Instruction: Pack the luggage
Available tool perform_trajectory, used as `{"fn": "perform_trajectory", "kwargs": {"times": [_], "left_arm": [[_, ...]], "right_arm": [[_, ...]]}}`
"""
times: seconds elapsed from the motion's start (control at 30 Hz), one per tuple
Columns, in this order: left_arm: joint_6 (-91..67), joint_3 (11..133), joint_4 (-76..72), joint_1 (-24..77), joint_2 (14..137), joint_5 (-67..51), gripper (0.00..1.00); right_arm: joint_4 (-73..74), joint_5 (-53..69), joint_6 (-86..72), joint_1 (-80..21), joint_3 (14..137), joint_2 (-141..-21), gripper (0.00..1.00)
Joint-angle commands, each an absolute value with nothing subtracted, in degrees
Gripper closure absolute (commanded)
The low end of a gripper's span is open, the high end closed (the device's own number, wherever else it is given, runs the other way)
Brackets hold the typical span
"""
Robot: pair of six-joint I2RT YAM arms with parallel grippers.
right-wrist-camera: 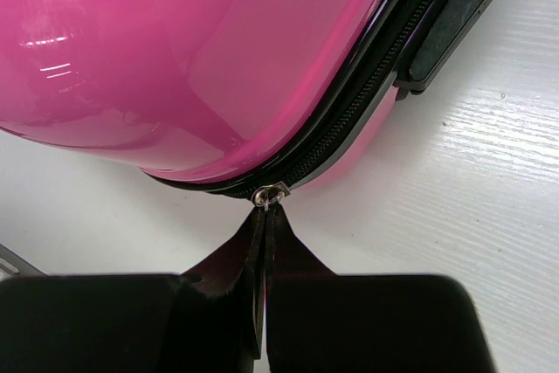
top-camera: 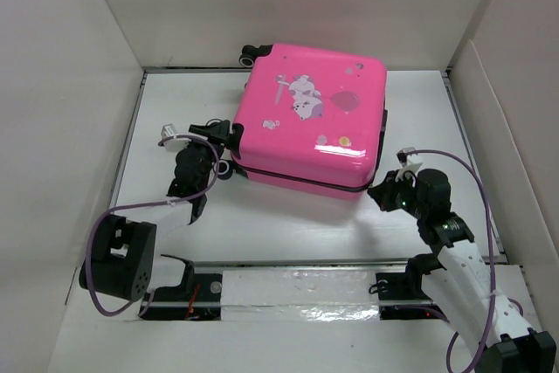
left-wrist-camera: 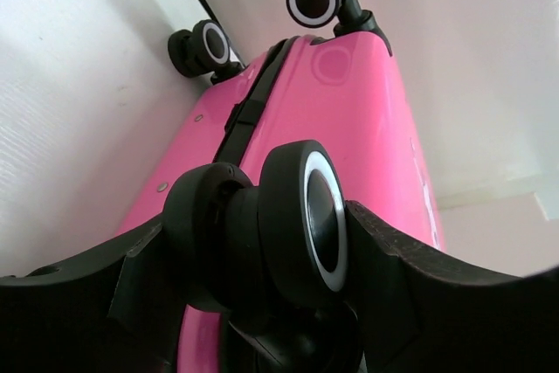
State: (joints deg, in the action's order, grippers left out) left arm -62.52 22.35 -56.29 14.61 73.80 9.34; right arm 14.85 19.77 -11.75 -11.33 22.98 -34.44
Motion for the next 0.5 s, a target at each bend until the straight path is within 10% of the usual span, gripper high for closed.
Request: {"fn": "perform_trajectory", "kwargs": {"times": [0.0, 0.47], "left_arm": [[-57.1, 25.5, -59.8, 14.5, 69.5, 11.1, 1.00], [-56.0, 32.3, -47.3, 14.5, 60.6, 4.5, 1.00]], "right_arm": [[6.4, 23.4, -11.6, -11.6, 24.4, -32.3, 1.00], [6.4, 23.2, -11.5, -11.6, 24.5, -32.3, 1.00]]}}
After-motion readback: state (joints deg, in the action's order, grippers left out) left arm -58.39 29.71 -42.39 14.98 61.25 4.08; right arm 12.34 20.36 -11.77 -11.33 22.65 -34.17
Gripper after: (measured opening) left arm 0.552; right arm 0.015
